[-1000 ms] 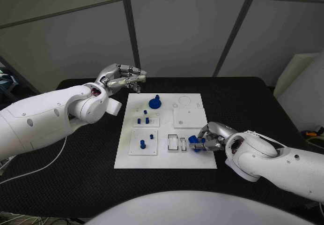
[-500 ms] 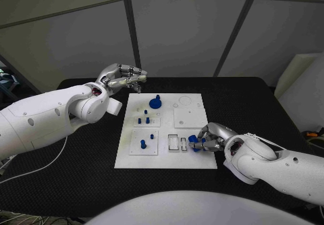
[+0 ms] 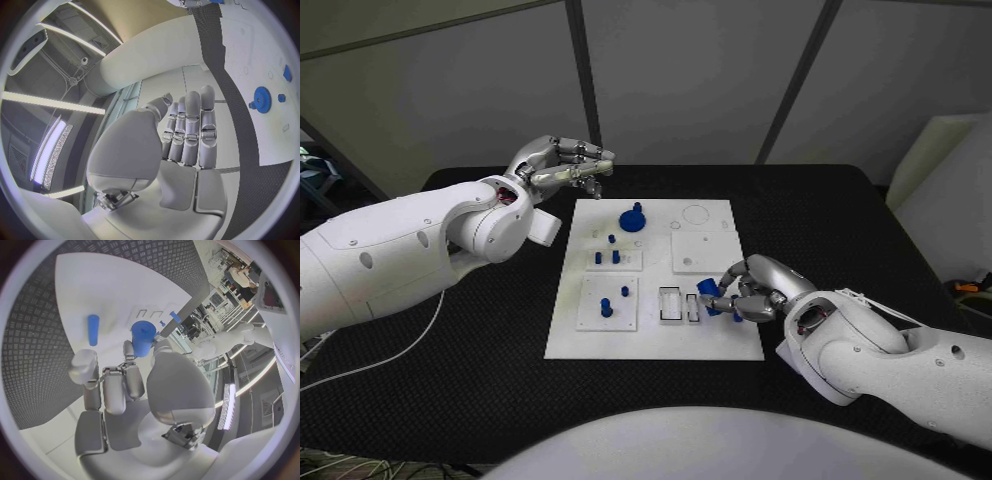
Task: Assemble the parts on the task board
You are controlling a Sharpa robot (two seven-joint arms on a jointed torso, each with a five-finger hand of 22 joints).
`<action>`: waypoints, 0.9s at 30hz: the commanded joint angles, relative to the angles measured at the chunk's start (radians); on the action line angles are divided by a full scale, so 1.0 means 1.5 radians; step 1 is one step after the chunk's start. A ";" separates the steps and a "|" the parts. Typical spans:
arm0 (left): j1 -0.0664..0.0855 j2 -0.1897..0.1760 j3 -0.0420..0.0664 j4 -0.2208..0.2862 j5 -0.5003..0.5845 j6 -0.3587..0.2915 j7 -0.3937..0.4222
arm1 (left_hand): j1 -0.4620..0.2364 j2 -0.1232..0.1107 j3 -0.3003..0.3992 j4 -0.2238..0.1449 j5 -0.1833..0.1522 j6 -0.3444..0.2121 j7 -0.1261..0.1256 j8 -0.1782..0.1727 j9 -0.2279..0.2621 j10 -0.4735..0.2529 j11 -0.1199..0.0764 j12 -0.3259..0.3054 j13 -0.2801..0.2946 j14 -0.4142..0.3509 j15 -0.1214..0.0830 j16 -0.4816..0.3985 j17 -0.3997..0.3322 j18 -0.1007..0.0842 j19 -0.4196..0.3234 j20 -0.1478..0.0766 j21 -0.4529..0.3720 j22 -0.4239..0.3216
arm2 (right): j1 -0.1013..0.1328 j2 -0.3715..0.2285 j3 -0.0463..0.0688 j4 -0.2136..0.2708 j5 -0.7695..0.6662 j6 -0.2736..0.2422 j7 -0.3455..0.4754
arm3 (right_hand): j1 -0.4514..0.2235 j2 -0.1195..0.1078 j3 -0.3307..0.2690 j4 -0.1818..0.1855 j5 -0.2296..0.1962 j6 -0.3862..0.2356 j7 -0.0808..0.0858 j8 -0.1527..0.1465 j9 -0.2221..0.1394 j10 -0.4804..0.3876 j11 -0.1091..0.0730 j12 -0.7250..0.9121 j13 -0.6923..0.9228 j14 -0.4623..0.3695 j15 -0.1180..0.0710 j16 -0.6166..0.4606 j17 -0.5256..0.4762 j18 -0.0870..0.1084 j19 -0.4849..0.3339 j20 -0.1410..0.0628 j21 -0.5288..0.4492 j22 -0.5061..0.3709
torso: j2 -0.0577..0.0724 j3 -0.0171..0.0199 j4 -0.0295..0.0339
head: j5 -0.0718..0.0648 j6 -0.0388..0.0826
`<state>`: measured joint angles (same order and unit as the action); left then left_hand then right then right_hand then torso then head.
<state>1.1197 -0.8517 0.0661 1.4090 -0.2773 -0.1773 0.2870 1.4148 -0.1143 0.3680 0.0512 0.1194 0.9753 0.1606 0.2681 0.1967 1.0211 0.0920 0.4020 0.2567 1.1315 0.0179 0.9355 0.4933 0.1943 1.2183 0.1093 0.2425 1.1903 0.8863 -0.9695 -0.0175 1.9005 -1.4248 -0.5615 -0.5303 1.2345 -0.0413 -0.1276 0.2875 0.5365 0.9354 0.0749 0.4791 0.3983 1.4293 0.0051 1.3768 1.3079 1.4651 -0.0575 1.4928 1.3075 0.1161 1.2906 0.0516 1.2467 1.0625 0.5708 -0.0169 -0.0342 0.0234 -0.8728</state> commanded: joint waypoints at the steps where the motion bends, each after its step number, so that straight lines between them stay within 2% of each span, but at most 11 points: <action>1: 0.001 0.001 0.000 0.001 0.001 0.008 0.006 | -0.008 -0.001 -0.003 0.002 -0.003 -0.005 -0.001 0.002 0.001 -0.006 0.001 0.004 0.001 -0.003 0.002 0.000 -0.001 -0.009 -0.001 0.004 -0.003 -0.001 | 0.005 0.005 0.001 0.004 0.005 -0.026 0.018 | -0.001 0.006 0.003 0.000 0.004 0.004 0.000 0.002 0.001 -0.001 -0.003 0.004 0.017 0.051 -0.003 0.003 0.077 -0.009 0.006 0.000 0.002 0.001 | 0.001 -0.0001 0.0006 | 0.003 0.000; 5: 0.001 0.001 0.000 0.001 0.001 0.008 0.005 | -0.008 -0.001 -0.003 0.002 -0.003 -0.005 -0.001 0.002 0.001 -0.006 0.001 0.004 0.001 -0.003 0.002 0.000 -0.001 -0.009 -0.001 0.004 -0.003 -0.001 | 0.010 0.017 0.002 -0.002 0.007 -0.006 0.013 | -0.004 0.006 0.000 0.001 0.004 0.004 0.000 0.002 0.001 -0.002 -0.003 0.002 0.015 0.051 -0.004 0.003 0.077 -0.009 0.006 0.000 0.002 0.000 | 0.001 -0.0003 0.0003 | 0.005 0.000; 7: 0.001 0.002 0.000 0.001 0.001 0.008 0.005 | -0.008 -0.001 -0.003 0.002 -0.003 -0.005 -0.001 0.002 0.001 -0.006 0.001 0.004 0.001 -0.003 0.002 0.000 -0.001 -0.009 -0.001 0.004 -0.003 -0.001 | 0.011 0.029 0.003 -0.011 0.012 0.019 0.009 | -0.007 0.006 -0.002 0.002 0.003 0.004 0.001 0.001 0.001 -0.002 -0.003 0.001 0.015 0.051 -0.004 0.003 0.077 -0.009 0.006 -0.001 0.002 0.000 | 0.001 -0.0003 0.0006 | 0.006 0.000; 12: 0.001 0.004 0.000 0.001 0.001 0.009 0.005 | -0.008 -0.001 -0.003 0.002 -0.003 -0.005 -0.001 0.002 0.001 -0.006 0.001 0.004 0.001 -0.003 0.002 0.000 -0.001 -0.009 -0.001 0.004 -0.003 -0.001 | 0.014 0.058 0.003 -0.030 0.022 0.072 -0.002 | -0.025 0.015 -0.012 0.002 -0.017 0.006 -0.001 0.003 0.003 -0.002 -0.004 -0.003 0.013 0.051 -0.004 0.003 0.077 -0.009 0.006 -0.001 0.003 0.002 | 0.002 -0.0001 0.0021 | 0.008 0.000; 16: 0.001 0.005 0.000 0.002 0.001 0.009 0.004 | -0.008 -0.001 -0.003 0.002 -0.003 -0.005 -0.001 0.002 0.001 -0.006 0.001 0.004 0.001 -0.003 0.002 0.000 -0.001 -0.009 -0.001 0.004 -0.003 -0.001 | 0.015 0.077 0.004 -0.042 0.024 0.098 -0.014 | -0.037 0.022 -0.020 0.003 -0.028 0.016 -0.006 0.011 0.009 -0.001 -0.007 -0.004 0.014 0.051 -0.007 0.004 0.080 -0.009 0.007 -0.003 0.004 0.004 | 0.002 0.0000 0.0001 | 0.012 0.000; 21: 0.001 0.004 0.000 0.003 0.001 0.009 0.004 | -0.008 -0.001 -0.003 0.002 -0.003 -0.005 -0.001 0.002 0.001 -0.006 0.001 0.004 0.001 -0.003 0.002 0.000 -0.001 -0.009 -0.001 0.004 -0.003 -0.001 | 0.018 0.091 0.004 -0.058 0.025 0.119 -0.025 | -0.051 0.024 -0.031 0.003 -0.036 0.025 -0.010 0.020 0.018 0.001 -0.011 -0.006 0.015 0.051 -0.010 0.004 0.080 -0.009 0.007 -0.006 0.004 0.005 | 0.001 -0.0002 0.0000 | 0.014 0.000; 27: 0.001 0.005 0.000 0.003 0.001 0.009 0.004 | -0.008 -0.001 -0.003 0.002 -0.003 -0.005 -0.001 0.002 0.001 -0.006 0.001 0.004 0.001 -0.003 0.002 0.000 -0.001 -0.009 -0.001 0.004 -0.003 -0.001 | 0.019 0.103 0.004 -0.068 0.026 0.137 -0.034 | -0.056 0.026 -0.035 0.003 -0.039 0.029 -0.013 0.025 0.023 0.002 -0.013 -0.006 0.016 0.051 -0.012 0.004 0.080 -0.009 0.007 -0.007 0.005 0.006 | 0.002 0.0006 -0.0002 | 0.016 0.000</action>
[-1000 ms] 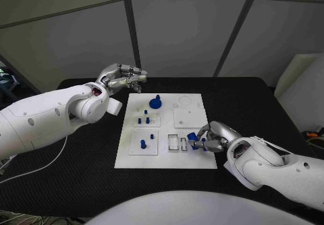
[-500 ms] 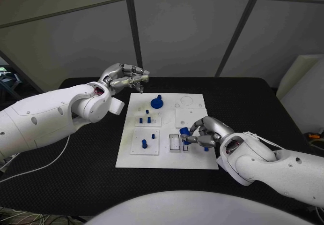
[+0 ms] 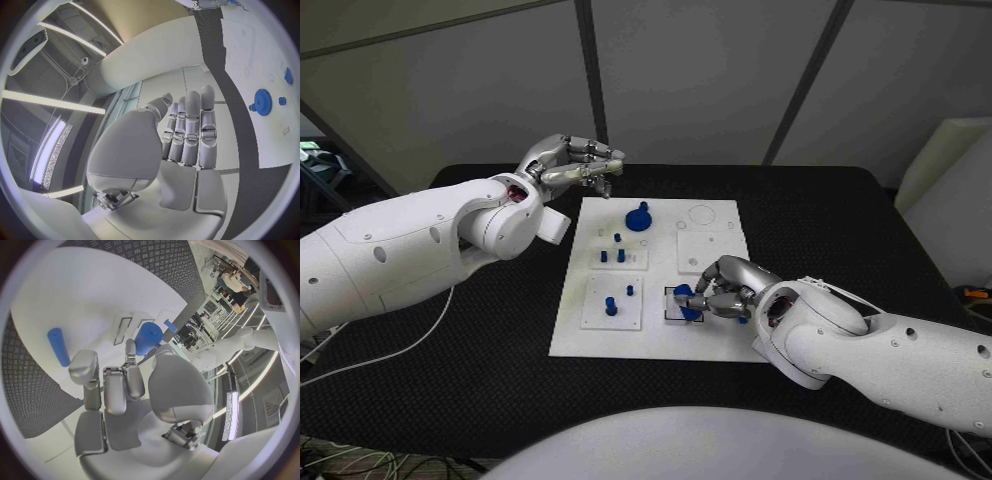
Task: Assemble the parts on the task board
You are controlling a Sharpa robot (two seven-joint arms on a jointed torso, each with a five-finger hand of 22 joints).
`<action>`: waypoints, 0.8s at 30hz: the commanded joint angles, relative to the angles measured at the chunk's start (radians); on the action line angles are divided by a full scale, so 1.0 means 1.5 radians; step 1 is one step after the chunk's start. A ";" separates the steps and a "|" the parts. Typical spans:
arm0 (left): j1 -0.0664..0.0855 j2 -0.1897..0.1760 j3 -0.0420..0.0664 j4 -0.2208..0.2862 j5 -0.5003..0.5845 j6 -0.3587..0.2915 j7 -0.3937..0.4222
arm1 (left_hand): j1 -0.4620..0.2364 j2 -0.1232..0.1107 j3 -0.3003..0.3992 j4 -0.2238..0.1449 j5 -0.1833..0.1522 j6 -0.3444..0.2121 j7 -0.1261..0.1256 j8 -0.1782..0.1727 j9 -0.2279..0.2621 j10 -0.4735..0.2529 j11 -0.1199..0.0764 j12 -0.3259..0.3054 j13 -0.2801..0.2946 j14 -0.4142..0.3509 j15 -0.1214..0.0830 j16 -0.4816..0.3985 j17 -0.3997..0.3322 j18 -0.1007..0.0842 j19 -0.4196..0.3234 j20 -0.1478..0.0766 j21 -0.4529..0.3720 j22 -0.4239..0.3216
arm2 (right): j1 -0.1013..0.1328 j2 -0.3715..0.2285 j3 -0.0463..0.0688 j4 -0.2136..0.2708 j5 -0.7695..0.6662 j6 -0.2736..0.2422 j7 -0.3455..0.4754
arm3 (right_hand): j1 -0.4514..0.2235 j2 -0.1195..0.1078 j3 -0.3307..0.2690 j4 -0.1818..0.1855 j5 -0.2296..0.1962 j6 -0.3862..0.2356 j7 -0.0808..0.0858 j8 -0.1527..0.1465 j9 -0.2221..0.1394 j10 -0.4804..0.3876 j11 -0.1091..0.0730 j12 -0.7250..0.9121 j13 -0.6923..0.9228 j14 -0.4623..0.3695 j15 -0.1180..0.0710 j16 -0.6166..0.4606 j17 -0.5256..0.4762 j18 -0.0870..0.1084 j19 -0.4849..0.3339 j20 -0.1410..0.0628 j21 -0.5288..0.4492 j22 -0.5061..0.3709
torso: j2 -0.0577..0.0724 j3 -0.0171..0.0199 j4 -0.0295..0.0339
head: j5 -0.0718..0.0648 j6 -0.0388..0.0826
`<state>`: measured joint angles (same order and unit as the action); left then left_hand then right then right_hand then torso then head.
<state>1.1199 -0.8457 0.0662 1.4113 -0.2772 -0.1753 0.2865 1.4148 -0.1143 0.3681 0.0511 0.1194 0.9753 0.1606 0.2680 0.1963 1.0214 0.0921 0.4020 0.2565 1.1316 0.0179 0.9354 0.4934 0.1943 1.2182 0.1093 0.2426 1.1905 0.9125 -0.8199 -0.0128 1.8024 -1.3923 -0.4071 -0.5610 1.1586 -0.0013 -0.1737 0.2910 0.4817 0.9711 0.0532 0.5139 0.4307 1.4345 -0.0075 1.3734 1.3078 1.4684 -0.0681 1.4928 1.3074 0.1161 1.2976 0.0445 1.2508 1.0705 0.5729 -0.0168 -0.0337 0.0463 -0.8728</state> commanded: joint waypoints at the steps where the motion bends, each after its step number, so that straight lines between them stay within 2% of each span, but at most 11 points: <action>1: 0.001 0.001 0.000 0.001 0.001 0.008 0.004 | -0.008 -0.001 -0.003 0.001 -0.003 -0.005 -0.001 0.002 0.001 -0.006 0.001 0.004 0.001 -0.004 0.002 0.000 -0.001 -0.009 -0.001 0.004 -0.003 -0.001 | 0.002 0.006 0.001 -0.004 0.004 0.035 -0.015 | -0.007 0.000 -0.005 0.000 -0.003 0.005 0.001 0.002 0.002 -0.002 -0.005 -0.004 0.016 0.049 -0.005 0.004 0.080 -0.009 0.003 -0.003 0.002 0.000 | 0.000 0.0005 -0.0011 | 0.002 0.000; 11: 0.001 0.002 0.000 0.002 0.001 0.008 0.003 | -0.007 -0.001 -0.003 0.001 -0.003 -0.006 -0.002 0.003 0.002 -0.007 0.001 0.005 0.001 -0.004 0.001 0.000 -0.001 -0.009 -0.001 0.004 -0.004 -0.001 | 0.006 0.023 0.001 -0.022 -0.007 0.025 -0.022 | -0.014 0.006 -0.009 0.001 -0.004 0.005 0.000 0.005 0.005 -0.002 -0.006 -0.006 0.016 0.049 -0.006 0.004 0.079 -0.009 0.002 -0.004 0.001 0.000 | 0.000 0.0012 -0.0004 | 0.005 0.000; 16: 0.001 0.002 0.000 0.002 0.001 0.008 0.003 | -0.007 -0.001 -0.003 0.001 -0.003 -0.006 -0.002 0.003 0.002 -0.007 0.001 0.005 0.001 -0.004 0.001 0.000 -0.001 -0.009 -0.001 0.004 -0.004 -0.001 | 0.007 0.033 0.001 -0.030 -0.011 0.024 -0.022 | -0.020 0.006 -0.013 0.001 -0.009 0.004 0.000 0.006 0.008 -0.002 -0.007 -0.007 0.015 0.048 -0.006 0.003 0.078 -0.009 0.001 -0.004 0.001 -0.001 | 0.000 0.0003 -0.0007 | 0.007 0.000; 19: 0.001 0.002 0.000 0.002 0.001 0.008 0.002 | -0.007 -0.001 -0.003 0.001 -0.003 -0.006 -0.002 0.003 0.002 -0.007 0.001 0.005 0.001 -0.004 0.001 0.000 -0.001 -0.009 -0.001 0.004 -0.004 -0.001 | 0.007 0.037 0.001 -0.034 -0.012 0.021 -0.021 | -0.038 0.010 -0.027 0.000 -0.066 0.000 0.000 0.010 0.016 -0.003 -0.007 -0.011 0.014 0.048 -0.007 0.001 0.076 -0.009 -0.001 -0.005 -0.002 -0.004 | 0.000 0.0004 -0.0008 | 0.007 0.000; 22: 0.001 0.001 0.000 0.002 0.001 0.008 0.002 | -0.007 -0.001 -0.003 0.001 -0.003 -0.006 -0.002 0.003 0.002 -0.007 0.001 0.005 0.001 -0.004 0.001 0.000 -0.001 -0.009 -0.001 0.004 -0.004 -0.001 | 0.007 0.039 0.001 -0.037 -0.012 0.017 -0.019 | -0.075 0.014 -0.044 -0.003 -0.146 -0.003 0.001 0.014 0.023 -0.007 -0.007 -0.018 0.009 0.048 -0.006 0.000 0.075 -0.008 -0.003 -0.005 -0.004 -0.006 | 0.000 0.0004 -0.0017 | 0.008 0.000; 24: 0.001 0.001 0.000 0.002 0.001 0.009 0.001 | -0.006 0.000 -0.002 0.000 -0.003 -0.006 -0.002 0.003 0.003 -0.008 0.001 0.006 0.001 -0.004 0.001 0.000 -0.001 -0.009 -0.001 0.004 -0.004 -0.002 | 0.007 0.040 0.001 -0.038 -0.012 0.016 -0.017 | -0.089 0.012 -0.050 0.001 -0.184 -0.005 0.001 0.015 0.027 -0.007 -0.006 -0.021 0.008 0.048 -0.006 0.000 0.074 -0.008 -0.003 -0.005 -0.005 -0.006 | 0.000 0.0004 -0.0017 | 0.008 0.000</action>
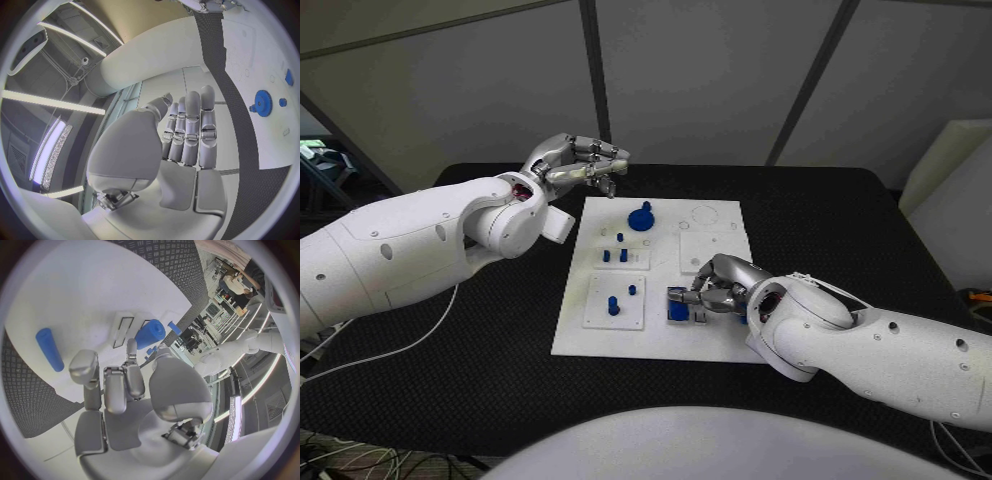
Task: Assemble the parts on the task board
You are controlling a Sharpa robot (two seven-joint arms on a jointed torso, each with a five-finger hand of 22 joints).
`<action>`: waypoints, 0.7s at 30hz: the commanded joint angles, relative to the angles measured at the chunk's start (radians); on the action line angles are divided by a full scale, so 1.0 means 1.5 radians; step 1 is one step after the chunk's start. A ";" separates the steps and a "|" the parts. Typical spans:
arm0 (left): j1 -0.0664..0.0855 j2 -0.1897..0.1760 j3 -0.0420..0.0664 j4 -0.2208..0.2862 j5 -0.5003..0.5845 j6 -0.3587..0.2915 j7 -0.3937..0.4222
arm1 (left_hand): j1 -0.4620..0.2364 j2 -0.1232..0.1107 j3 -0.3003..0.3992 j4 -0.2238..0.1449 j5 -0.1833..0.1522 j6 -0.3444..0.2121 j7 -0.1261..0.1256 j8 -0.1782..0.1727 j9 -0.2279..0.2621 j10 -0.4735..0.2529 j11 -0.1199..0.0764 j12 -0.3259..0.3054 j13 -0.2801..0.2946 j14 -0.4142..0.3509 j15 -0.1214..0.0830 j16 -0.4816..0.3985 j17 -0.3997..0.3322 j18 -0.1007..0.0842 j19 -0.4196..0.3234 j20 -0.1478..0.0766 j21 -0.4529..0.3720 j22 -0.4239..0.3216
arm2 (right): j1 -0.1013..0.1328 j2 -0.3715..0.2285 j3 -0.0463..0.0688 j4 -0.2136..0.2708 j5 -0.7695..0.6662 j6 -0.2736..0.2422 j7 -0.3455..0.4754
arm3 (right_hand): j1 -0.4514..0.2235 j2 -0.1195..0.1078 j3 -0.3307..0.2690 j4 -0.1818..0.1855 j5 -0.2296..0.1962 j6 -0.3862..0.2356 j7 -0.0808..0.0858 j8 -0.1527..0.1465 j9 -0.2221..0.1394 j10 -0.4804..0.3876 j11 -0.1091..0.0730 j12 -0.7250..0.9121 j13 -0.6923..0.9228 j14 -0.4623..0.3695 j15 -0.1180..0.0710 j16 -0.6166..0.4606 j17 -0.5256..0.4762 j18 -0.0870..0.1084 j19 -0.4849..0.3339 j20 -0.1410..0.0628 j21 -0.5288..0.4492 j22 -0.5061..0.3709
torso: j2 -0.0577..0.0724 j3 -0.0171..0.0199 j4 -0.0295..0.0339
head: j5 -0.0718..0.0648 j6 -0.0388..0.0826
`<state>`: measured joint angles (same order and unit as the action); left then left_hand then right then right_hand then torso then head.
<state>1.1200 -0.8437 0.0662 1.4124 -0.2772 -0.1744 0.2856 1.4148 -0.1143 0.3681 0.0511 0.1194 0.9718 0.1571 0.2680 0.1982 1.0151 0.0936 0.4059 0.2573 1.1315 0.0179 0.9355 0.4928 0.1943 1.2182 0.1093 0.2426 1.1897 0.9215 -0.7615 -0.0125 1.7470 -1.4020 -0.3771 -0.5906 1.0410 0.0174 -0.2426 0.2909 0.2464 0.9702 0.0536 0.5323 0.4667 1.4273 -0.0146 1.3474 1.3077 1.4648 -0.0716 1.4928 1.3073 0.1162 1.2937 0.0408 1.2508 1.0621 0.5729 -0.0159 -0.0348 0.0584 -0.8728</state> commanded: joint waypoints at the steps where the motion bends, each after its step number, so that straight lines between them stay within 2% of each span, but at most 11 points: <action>1: 0.001 0.000 0.000 0.001 0.001 0.008 0.002 | -0.006 0.000 -0.002 0.000 -0.003 -0.003 0.001 0.003 0.001 -0.003 -0.001 0.004 0.001 -0.004 0.001 0.000 -0.001 -0.009 -0.001 0.004 -0.004 -0.001 | 0.002 0.001 0.000 -0.002 -0.006 -0.005 0.003 | -0.013 -0.001 -0.005 0.002 -0.033 -0.005 0.000 0.003 0.004 -0.003 -0.001 -0.004 0.008 0.050 -0.004 0.000 0.074 -0.008 0.000 -0.002 -0.005 -0.001 | 0.000 -0.0001 -0.0009 | 0.000 0.000; 3: 0.001 -0.001 0.000 0.002 0.001 0.009 0.001 | -0.006 0.000 -0.002 0.000 -0.003 -0.003 0.001 0.003 0.001 -0.003 -0.001 0.004 0.001 -0.004 0.001 0.000 -0.001 -0.009 -0.001 0.004 -0.004 -0.001 | 0.002 0.002 0.000 -0.001 -0.006 -0.009 0.007 | -0.025 -0.002 -0.007 0.002 -0.051 -0.006 0.000 0.005 0.007 -0.003 -0.001 -0.006 0.007 0.050 -0.004 -0.001 0.074 -0.008 0.000 -0.002 -0.005 0.000 | 0.000 -0.0001 -0.0010 | 0.000 0.000; 6: 0.001 -0.001 0.000 0.001 0.001 0.009 0.000 | -0.006 0.000 -0.002 0.000 -0.003 -0.003 0.001 0.003 0.001 -0.003 -0.001 0.004 0.001 -0.004 0.001 0.000 -0.001 -0.009 -0.001 0.004 -0.004 -0.001 | 0.002 0.000 0.000 0.003 -0.007 -0.018 0.015 | -0.031 -0.002 -0.007 0.002 -0.055 -0.007 0.001 0.005 0.008 -0.003 -0.001 -0.006 0.007 0.050 -0.004 -0.001 0.074 -0.008 0.000 -0.002 -0.005 0.000 | 0.001 0.0002 -0.0010 | 0.000 0.000; 10: 0.001 -0.003 0.000 0.002 0.001 0.010 -0.001 | -0.006 0.000 -0.002 0.000 -0.003 -0.003 0.001 0.003 0.001 -0.003 -0.001 0.004 0.001 -0.004 0.001 0.000 -0.001 -0.009 -0.001 0.004 -0.004 -0.001 | 0.002 -0.008 0.000 0.015 -0.015 -0.033 0.034 | -0.027 0.006 -0.003 0.000 -0.026 -0.006 0.000 0.008 0.013 -0.002 -0.002 -0.006 0.009 0.050 -0.004 0.000 0.075 -0.008 0.000 -0.002 -0.004 0.001 | 0.001 0.0005 -0.0022 | 0.001 0.000; 12: 0.001 -0.003 0.000 0.003 0.001 0.010 -0.001 | -0.006 0.000 -0.002 0.000 -0.003 -0.003 0.001 0.003 0.001 -0.003 -0.001 0.004 0.001 -0.004 0.001 0.000 -0.001 -0.009 -0.001 0.004 -0.004 -0.001 | 0.002 -0.015 0.000 0.023 -0.018 -0.038 0.045 | -0.007 0.007 0.001 -0.004 -0.007 -0.006 -0.001 0.010 0.016 0.000 -0.003 -0.005 0.011 0.051 -0.005 0.000 0.076 -0.009 0.001 -0.003 -0.004 0.002 | 0.000 0.0004 -0.0025 | 0.002 0.000; 14: 0.001 -0.004 0.000 0.003 0.001 0.010 -0.001 | -0.006 0.000 -0.002 0.000 -0.003 -0.003 0.001 0.003 0.001 -0.003 -0.001 0.004 0.001 -0.004 0.001 0.000 -0.001 -0.009 -0.001 0.004 -0.004 -0.001 | 0.002 -0.021 0.000 0.028 -0.021 -0.040 0.054 | 0.043 0.006 0.011 -0.022 0.020 -0.007 -0.003 0.012 0.020 0.001 -0.004 -0.006 0.013 0.050 -0.006 0.000 0.076 -0.008 0.001 -0.004 -0.004 0.003 | 0.000 0.0004 -0.0023 | 0.002 0.000; 16: 0.001 -0.004 0.000 0.003 0.001 0.010 -0.001 | -0.006 0.000 -0.002 0.000 -0.003 -0.003 0.001 0.003 0.001 -0.003 -0.001 0.004 0.001 -0.004 0.001 0.000 -0.001 -0.009 -0.001 0.004 -0.004 -0.001 | 0.001 -0.030 0.000 0.036 -0.023 -0.041 0.066 | 0.076 0.001 0.014 -0.035 0.027 -0.007 -0.004 0.014 0.023 0.001 -0.005 -0.006 0.013 0.050 -0.006 -0.001 0.075 -0.008 0.001 -0.004 -0.004 0.003 | 0.000 0.0002 -0.0021 | 0.001 0.000; 21: 0.001 -0.005 0.000 0.003 0.001 0.010 -0.001 | -0.006 0.000 -0.002 0.000 -0.003 -0.003 0.001 0.003 0.001 -0.003 -0.001 0.004 0.001 -0.004 0.001 0.000 -0.001 -0.009 -0.001 0.004 -0.004 -0.001 | 0.001 -0.046 0.000 0.054 -0.030 -0.037 0.088 | 0.108 -0.006 0.013 -0.049 0.025 -0.005 -0.005 0.016 0.028 0.003 -0.006 -0.005 0.016 0.051 -0.007 0.000 0.077 -0.009 0.002 -0.005 -0.003 0.006 | 0.000 0.0003 -0.0017 | 0.001 0.000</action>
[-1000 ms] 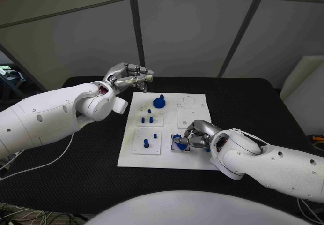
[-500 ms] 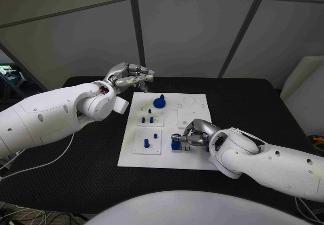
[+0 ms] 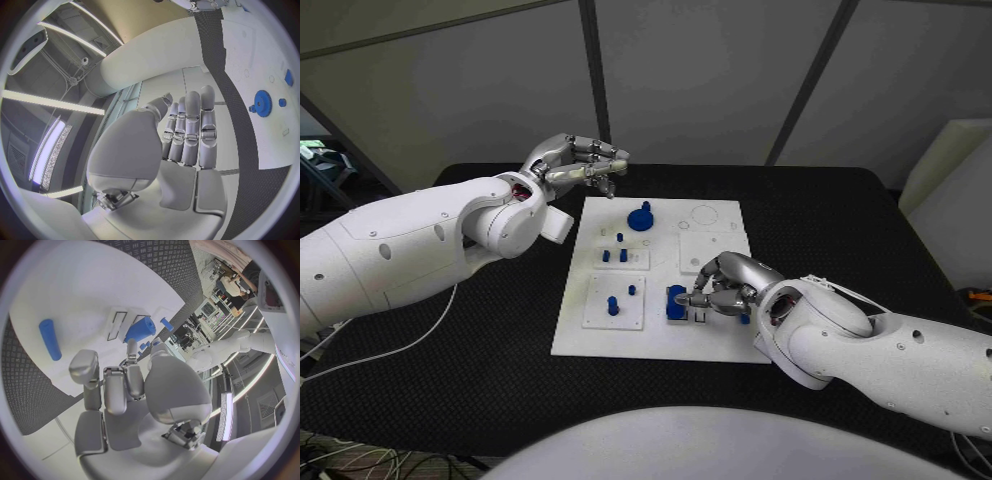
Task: Assemble the parts on the task board
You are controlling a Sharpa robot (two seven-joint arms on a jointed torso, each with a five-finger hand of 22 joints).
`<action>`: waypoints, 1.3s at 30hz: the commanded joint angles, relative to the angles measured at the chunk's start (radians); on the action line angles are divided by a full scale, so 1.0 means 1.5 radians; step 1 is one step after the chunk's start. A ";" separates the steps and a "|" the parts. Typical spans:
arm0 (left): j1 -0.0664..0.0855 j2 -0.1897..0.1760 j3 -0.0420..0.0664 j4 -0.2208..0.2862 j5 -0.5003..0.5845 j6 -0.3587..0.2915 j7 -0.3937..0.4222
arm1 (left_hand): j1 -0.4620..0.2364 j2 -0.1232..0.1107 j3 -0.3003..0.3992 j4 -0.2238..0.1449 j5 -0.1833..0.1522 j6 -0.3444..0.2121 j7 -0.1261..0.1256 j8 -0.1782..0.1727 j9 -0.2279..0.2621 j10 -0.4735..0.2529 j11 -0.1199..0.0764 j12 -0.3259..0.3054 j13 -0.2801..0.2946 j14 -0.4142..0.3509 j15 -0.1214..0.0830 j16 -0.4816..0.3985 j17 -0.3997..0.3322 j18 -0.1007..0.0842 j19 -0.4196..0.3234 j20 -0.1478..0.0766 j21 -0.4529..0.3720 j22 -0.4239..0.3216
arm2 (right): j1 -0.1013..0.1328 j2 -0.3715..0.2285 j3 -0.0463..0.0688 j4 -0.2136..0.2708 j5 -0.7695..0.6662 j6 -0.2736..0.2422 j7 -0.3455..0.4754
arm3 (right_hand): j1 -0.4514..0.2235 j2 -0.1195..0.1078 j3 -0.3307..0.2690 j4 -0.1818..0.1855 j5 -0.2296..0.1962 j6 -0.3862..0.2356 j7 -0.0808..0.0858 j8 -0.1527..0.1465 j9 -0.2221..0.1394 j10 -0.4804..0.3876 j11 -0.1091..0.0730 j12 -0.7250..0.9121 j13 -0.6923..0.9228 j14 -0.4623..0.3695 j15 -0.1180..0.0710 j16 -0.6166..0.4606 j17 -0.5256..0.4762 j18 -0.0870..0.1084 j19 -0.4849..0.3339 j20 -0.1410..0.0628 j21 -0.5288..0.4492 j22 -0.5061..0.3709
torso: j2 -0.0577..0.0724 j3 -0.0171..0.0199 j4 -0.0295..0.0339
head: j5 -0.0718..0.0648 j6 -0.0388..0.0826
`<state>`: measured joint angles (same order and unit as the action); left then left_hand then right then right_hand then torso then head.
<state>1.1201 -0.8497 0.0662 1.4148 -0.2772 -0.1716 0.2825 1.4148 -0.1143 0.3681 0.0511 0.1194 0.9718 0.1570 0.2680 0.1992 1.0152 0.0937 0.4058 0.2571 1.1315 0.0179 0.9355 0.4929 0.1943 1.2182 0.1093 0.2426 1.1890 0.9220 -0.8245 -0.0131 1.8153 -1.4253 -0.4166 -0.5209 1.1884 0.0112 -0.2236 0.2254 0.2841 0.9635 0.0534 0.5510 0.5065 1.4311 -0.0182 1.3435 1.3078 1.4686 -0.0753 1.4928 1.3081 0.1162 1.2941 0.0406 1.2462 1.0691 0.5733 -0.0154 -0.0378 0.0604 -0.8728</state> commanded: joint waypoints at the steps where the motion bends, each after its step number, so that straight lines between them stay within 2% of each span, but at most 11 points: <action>1: 0.001 -0.001 0.000 0.001 0.001 0.008 0.001 | -0.006 0.000 -0.002 0.000 -0.003 -0.003 0.001 0.003 0.001 -0.004 -0.001 0.004 0.001 -0.004 0.001 0.000 -0.001 -0.009 -0.001 0.004 -0.004 -0.001 | 0.001 -0.006 0.000 0.011 -0.016 -0.007 0.043 | 0.017 -0.002 0.000 -0.009 -0.001 0.000 -0.005 0.004 0.002 0.001 -0.004 -0.003 0.016 0.048 -0.005 0.000 0.077 -0.009 0.002 -0.005 0.000 0.002 | -0.001 0.0000 0.0006 | 0.000 0.000; 6: 0.001 -0.001 0.000 0.001 0.001 0.008 0.001 | -0.006 0.000 -0.002 0.000 -0.003 -0.003 0.001 0.003 0.001 -0.004 -0.001 0.004 0.001 -0.004 0.001 0.000 -0.001 -0.009 -0.001 0.004 -0.004 -0.001 | 0.001 -0.006 0.000 0.010 -0.020 0.002 0.043 | 0.053 0.003 0.007 -0.027 -0.005 0.003 -0.007 0.007 0.006 0.002 -0.006 -0.003 0.018 0.048 -0.007 0.000 0.078 -0.010 0.004 -0.006 0.002 0.004 | -0.001 -0.0005 0.0014 | -0.002 0.000; 15: 0.001 -0.001 0.000 0.001 0.001 0.008 0.001 | -0.006 0.000 -0.002 0.000 -0.003 -0.003 0.001 0.003 0.001 -0.004 -0.001 0.004 0.001 -0.004 0.001 0.000 -0.001 -0.009 -0.001 0.004 -0.004 -0.001 | 0.001 0.008 0.000 -0.004 -0.024 0.015 0.033 | 0.060 0.007 0.009 -0.029 -0.005 0.004 -0.008 0.007 0.006 0.003 -0.006 -0.003 0.019 0.048 -0.007 0.000 0.078 -0.010 0.004 -0.007 0.002 0.004 | 0.001 -0.0005 0.0035 | 0.000 0.000; 17: 0.001 -0.001 0.000 0.001 0.001 0.008 0.001 | -0.006 0.000 -0.002 0.000 -0.003 -0.003 0.001 0.003 0.001 -0.004 -0.001 0.004 0.001 -0.004 0.001 0.000 -0.001 -0.009 -0.001 0.004 -0.004 -0.001 | 0.001 0.012 0.000 -0.006 -0.025 0.021 0.031 | 0.067 0.008 0.010 -0.033 -0.007 0.004 -0.008 0.007 0.007 0.003 -0.007 -0.004 0.019 0.048 -0.007 0.000 0.078 -0.009 0.003 -0.007 0.001 0.004 | 0.000 -0.0003 0.0023 | 0.002 0.000; 22: 0.001 -0.001 0.000 0.001 0.001 0.008 0.001 | -0.006 0.000 -0.002 0.000 -0.003 -0.003 0.001 0.003 0.001 -0.004 -0.001 0.004 0.001 -0.004 0.001 0.000 -0.001 -0.009 -0.001 0.004 -0.004 -0.001 | 0.001 0.017 0.000 -0.016 -0.036 0.025 0.011 | 0.085 0.021 0.019 -0.041 -0.041 0.006 -0.010 0.007 0.009 0.004 -0.008 -0.003 0.021 0.049 -0.009 0.000 0.078 -0.010 0.004 -0.009 0.001 0.005 | 0.000 -0.0004 0.0013 | 0.003 0.000; 32: 0.001 -0.001 0.000 0.001 0.001 0.008 0.001 | -0.006 0.000 -0.002 0.000 -0.003 -0.003 0.001 0.003 0.001 -0.004 -0.001 0.004 0.001 -0.004 0.001 0.000 -0.001 -0.009 -0.001 0.004 -0.004 -0.001 | 0.001 0.014 0.000 -0.021 -0.057 0.018 -0.011 | 0.102 0.032 0.030 -0.049 -0.048 0.011 -0.014 0.009 0.011 0.006 -0.012 -0.002 0.023 0.049 -0.011 0.001 0.080 -0.010 0.006 -0.010 0.003 0.008 | 0.000 0.0002 0.0004 | 0.003 0.000; 39: 0.001 0.000 0.000 0.000 0.001 0.009 0.001 | -0.006 0.000 -0.002 0.000 -0.003 -0.003 0.001 0.003 0.001 -0.004 -0.001 0.004 0.001 -0.004 0.001 0.000 -0.001 -0.009 -0.001 0.004 -0.004 -0.001 | 0.001 0.013 0.000 -0.020 -0.067 0.024 -0.016 | 0.122 0.039 0.045 -0.062 -0.077 0.012 -0.017 0.009 0.012 0.008 -0.015 -0.002 0.025 0.049 -0.014 0.001 0.081 -0.010 0.006 -0.013 0.003 0.010 | -0.001 0.0000 0.0007 | 0.003 0.000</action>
<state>1.1201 -0.8498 0.0661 1.4144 -0.2772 -0.1704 0.2810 1.4148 -0.1143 0.3681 0.0511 0.1194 0.9718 0.1570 0.2680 0.1987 1.0153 0.0938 0.4057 0.2575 1.1315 0.0179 0.9354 0.4931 0.1942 1.2182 0.1093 0.2426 1.1893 0.9216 -0.8045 -0.0135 1.7837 -1.5029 -0.3906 -0.5309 1.3624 0.0702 -0.1632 0.1317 0.1735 0.9817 0.0354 0.5616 0.5229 1.4419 -0.0289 1.3420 1.4276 1.4673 -0.0880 1.4927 1.3077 0.1162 1.3048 0.0300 1.2462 1.0828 0.5729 -0.0152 -0.0365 0.0650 -0.8728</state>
